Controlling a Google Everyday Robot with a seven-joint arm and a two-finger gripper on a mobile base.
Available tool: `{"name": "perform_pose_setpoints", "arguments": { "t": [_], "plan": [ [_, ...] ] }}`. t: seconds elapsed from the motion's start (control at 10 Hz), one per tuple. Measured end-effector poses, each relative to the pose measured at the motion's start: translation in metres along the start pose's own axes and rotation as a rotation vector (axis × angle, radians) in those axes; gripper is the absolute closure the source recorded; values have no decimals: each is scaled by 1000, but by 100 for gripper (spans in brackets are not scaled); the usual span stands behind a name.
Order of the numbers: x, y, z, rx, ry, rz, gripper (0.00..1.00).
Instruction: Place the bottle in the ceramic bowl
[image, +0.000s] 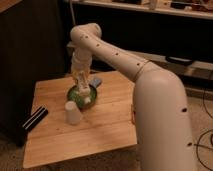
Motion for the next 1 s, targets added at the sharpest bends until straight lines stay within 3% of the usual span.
{"name": "perform_pose_setpoints", "arguments": {
  "t": [0.4,0.6,1.0],
  "plan": [
    [5,12,37,34,-78,4,24],
    [1,7,49,40,-116,-23,20],
    [0,7,50,38,-118,-23,20]
  ]
}}
